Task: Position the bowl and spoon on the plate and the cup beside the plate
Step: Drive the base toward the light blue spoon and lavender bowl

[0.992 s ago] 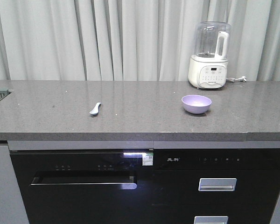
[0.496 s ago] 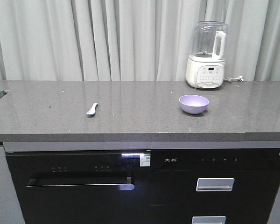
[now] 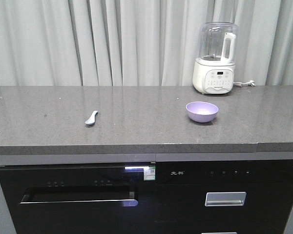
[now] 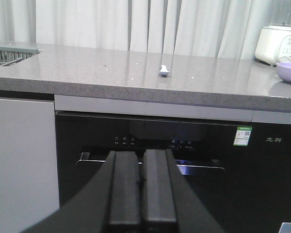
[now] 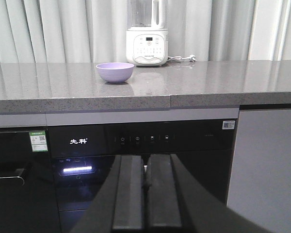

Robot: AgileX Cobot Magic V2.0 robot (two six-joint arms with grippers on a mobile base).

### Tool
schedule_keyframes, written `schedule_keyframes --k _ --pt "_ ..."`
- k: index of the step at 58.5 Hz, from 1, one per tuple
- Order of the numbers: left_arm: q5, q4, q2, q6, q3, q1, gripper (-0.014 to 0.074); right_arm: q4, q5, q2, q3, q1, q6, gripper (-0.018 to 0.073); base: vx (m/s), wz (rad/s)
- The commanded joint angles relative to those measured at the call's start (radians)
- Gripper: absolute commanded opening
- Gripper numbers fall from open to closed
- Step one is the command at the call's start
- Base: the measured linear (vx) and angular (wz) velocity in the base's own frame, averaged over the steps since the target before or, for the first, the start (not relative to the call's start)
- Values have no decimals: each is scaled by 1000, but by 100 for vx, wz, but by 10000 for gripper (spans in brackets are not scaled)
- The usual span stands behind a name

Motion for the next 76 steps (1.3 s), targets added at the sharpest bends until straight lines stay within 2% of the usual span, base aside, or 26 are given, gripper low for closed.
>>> schedule_keyframes --k 1,34,76 --pt "-81 -9 14 -5 25 1 -6 -5 -82 -10 17 1 -5 -9 10 0" --pt "-81 -9 14 -5 25 1 -6 -5 -82 -10 17 1 -5 -9 15 -16" --pt "-81 -9 14 -5 25 1 -6 -5 -82 -10 17 1 -5 -9 31 -4"
